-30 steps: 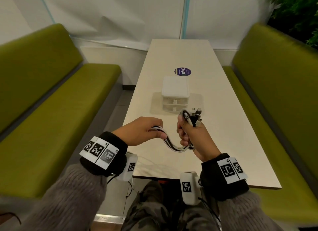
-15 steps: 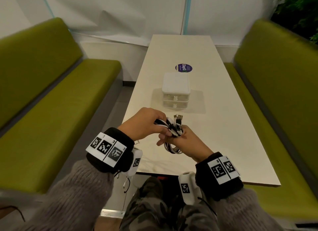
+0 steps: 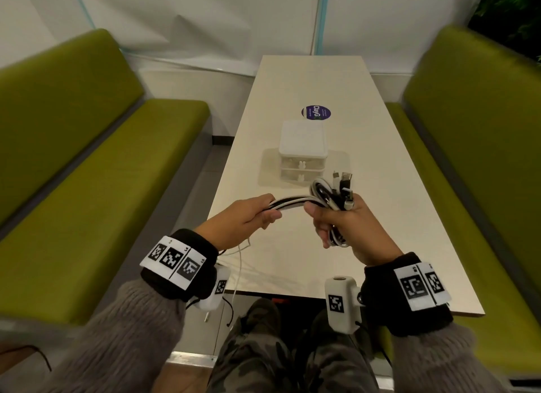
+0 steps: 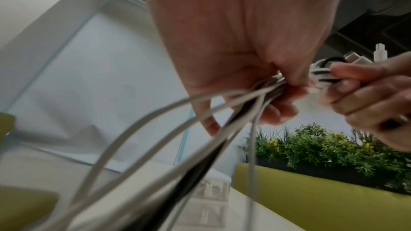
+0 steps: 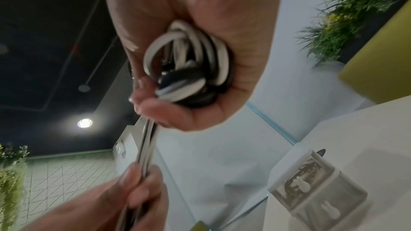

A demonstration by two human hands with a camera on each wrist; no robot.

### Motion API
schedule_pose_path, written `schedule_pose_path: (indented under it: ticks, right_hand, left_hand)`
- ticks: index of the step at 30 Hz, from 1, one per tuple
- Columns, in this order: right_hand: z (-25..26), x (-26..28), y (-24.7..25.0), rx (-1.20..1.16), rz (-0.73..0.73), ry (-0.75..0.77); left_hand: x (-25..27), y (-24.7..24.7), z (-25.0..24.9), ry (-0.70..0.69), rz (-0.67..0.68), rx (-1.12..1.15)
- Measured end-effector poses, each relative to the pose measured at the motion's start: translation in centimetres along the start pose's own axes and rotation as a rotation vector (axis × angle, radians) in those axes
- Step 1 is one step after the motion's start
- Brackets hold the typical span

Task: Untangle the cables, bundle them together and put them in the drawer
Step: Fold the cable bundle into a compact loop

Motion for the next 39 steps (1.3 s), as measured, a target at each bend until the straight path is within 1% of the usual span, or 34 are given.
schedule_pose_path:
  ticks: [3,5,7,10,11,12,13,15,16,17,18,20,22,24,27,32,36,38,39]
  right_hand:
    - [0.3,0.1,1.0,-0.166,-0.073,0.005]
    - [0.5,0.1,1.7,-0.213,-0.117,0.004]
    - [0.3,0.1,1.5,-0.153,-0.116,0.002]
    - [-0.5,-0.1,-0.2,-0.098,-0.079,-0.041]
    - [-0.7,-0.2,-0.6,-0.094,-0.072,-0.051]
    - [-0.9,-0.2,-0.9,-0.081,-0.068,-0.064]
    - [-1.1,-0.2,-1.0,-0.067,-0.065,-0.074]
    - [-1.4,-0.2,-1.5,-0.036,-0.053,-0.079]
    - [-1.4,-0.2,-1.8,-0.013,-0.043,-0.072]
    - [-1.3,-0.2,-2.1,0.011,-0.032,-0.062]
    - [-1.3,-0.2,-2.4,0.03,-0.022,-0.054]
    - [-1.0,-0.1,-2.7,0.07,-0.015,-0.045]
    - [-0.9,0.0,-2.5,0.116,-0.025,-0.043]
    - [-0.8,0.3,-2.0,0.133,-0.04,-0.046]
    - [-0.4,0.7,-1.6,0.127,-0.045,-0.036]
    - [0.3,1.1,-2.0,0.157,-0.045,0.012]
    - [0.7,0.7,-2.2,0.224,-0.056,0.024]
    - [1.2,0.8,-2.0,0.188,-0.083,0.043]
    - [1.5,0.9,-1.7,0.149,-0.103,0.059]
  left_hand:
    - [1.2,-0.5,1.9,0.049,-0.041,-0.023]
    - [2.3,-0.8,4.0,0.151,-0.071,0.031]
    - [2.6,-1.1,5.5,0.238,-0.037,0.013]
    - [2.8,-1.0,6.1,0.399,0.065,-0.051]
    - [2.8,-0.7,5.6,0.403,0.082,-0.059]
    - [2.7,-0.2,4.5,0.366,0.055,-0.032]
    - [2.6,0.4,3.0,0.291,-0.003,-0.005]
    - [2.1,1.2,-0.4,0.094,-0.12,-0.016]
    - [1.7,1.2,-1.7,0.011,-0.132,-0.064]
    - [1.1,0.9,-2.7,-0.042,-0.115,-0.105]
    - [0.6,0.4,-3.3,-0.077,-0.096,-0.12]
    - [-0.2,-0.5,-3.7,-0.127,-0.106,-0.13]
    - [-0.7,-1.4,-3.1,-0.146,-0.142,-0.143]
    - [-0.8,-1.8,-2.3,-0.145,-0.138,-0.135]
    - [-0.2,-2.1,-1.0,-0.085,-0.164,-0.055]
    - [1.0,-2.9,0.9,-0.097,-0.217,0.026]
    - [1.7,-3.2,2.3,-0.061,-0.262,0.123]
    - [2.2,-3.5,3.4,-0.012,-0.272,0.13]
    - [2.6,-3.7,4.5,0.037,-0.272,0.108]
Point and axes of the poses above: each hand's wrist, its own x-axis away from the middle knuckle, its own y-axis out of the back of the hand, z = x × y, the point moved 3 cm from there along -x, towards the middle knuckle, and after that the axes turned 6 degrees about x, right-handed, at the moved point
